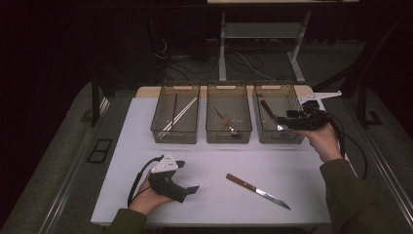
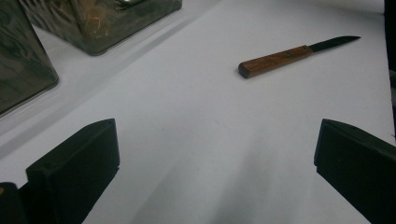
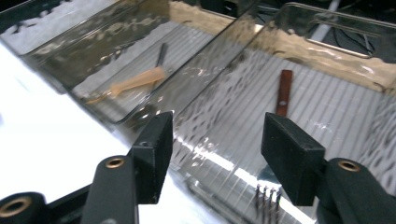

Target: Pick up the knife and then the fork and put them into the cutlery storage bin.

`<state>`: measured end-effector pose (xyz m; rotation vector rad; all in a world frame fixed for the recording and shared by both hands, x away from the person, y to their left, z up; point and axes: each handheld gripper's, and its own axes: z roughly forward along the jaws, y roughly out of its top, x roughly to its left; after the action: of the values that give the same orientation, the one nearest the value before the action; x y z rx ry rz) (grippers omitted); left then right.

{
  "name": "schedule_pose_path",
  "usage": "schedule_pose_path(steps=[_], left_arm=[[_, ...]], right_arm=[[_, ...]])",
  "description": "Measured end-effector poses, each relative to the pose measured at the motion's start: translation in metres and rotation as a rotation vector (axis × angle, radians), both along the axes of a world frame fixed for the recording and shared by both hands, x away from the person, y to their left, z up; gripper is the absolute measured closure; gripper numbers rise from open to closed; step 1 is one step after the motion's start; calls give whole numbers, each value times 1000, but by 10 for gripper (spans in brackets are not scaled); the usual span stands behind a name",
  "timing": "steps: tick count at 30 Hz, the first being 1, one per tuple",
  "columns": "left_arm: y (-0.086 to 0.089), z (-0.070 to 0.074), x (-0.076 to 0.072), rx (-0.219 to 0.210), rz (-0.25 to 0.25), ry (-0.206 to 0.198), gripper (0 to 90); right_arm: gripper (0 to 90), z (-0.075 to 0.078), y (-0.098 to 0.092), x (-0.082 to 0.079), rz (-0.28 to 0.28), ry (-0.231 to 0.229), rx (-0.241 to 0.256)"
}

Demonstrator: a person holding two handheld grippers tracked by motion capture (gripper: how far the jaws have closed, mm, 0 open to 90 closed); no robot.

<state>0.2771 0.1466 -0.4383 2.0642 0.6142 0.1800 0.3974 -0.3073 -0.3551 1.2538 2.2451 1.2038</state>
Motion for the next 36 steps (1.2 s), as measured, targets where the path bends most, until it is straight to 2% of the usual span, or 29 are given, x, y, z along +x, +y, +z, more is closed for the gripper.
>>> schedule_pose_path(steps=[12, 15, 22, 27, 36], left_arm=[[0, 0, -1, -1, 5, -2, 0], [0, 0, -1, 0, 3, -1, 0], [1, 0, -1, 3, 6, -5, 0], [2, 1, -2, 9, 7, -9, 0], [1, 1, -2, 6, 7, -12, 0]], right_arm=[[368, -2, 6, -35, 102, -43, 54], [359, -4, 8, -42, 120, -42, 66], [355, -13, 13, -58, 166, -34, 55], [362, -19, 14, -69, 196, -25, 69], [336, -27, 15, -91, 236, -35, 59]])
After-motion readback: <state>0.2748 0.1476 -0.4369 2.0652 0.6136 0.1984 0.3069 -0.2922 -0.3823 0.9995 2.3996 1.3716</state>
